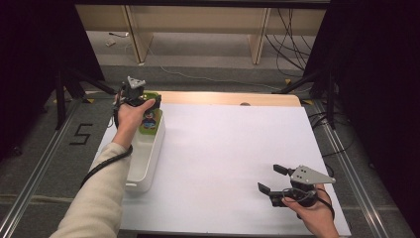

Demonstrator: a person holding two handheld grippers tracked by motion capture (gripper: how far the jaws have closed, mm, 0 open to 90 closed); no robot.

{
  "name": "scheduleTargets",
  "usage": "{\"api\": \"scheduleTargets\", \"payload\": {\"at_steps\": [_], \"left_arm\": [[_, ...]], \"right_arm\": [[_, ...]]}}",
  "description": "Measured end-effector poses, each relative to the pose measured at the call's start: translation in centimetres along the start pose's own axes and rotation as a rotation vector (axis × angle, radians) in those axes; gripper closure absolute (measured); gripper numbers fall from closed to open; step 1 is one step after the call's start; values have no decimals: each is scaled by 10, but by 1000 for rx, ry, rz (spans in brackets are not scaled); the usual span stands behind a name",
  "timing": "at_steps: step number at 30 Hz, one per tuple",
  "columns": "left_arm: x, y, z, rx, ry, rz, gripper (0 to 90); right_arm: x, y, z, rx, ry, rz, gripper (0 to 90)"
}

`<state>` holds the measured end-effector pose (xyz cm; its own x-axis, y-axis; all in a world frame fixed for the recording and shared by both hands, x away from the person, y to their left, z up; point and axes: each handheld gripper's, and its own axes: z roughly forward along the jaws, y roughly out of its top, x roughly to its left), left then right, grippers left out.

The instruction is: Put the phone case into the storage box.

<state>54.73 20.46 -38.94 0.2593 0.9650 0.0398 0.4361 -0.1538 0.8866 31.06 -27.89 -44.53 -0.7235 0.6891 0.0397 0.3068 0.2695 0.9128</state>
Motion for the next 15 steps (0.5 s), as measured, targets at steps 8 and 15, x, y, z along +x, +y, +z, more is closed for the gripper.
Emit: {"api": "scheduleTargets", "payload": {"at_steps": [8,15], "left_arm": [[0,-1,1,5,0,3,157],[-1,-3,4,13,-1,1,156]], "right_arm": [[0,0,0,2,-1,-1,160],[0,0,0,2,-1,-1,160]]}}
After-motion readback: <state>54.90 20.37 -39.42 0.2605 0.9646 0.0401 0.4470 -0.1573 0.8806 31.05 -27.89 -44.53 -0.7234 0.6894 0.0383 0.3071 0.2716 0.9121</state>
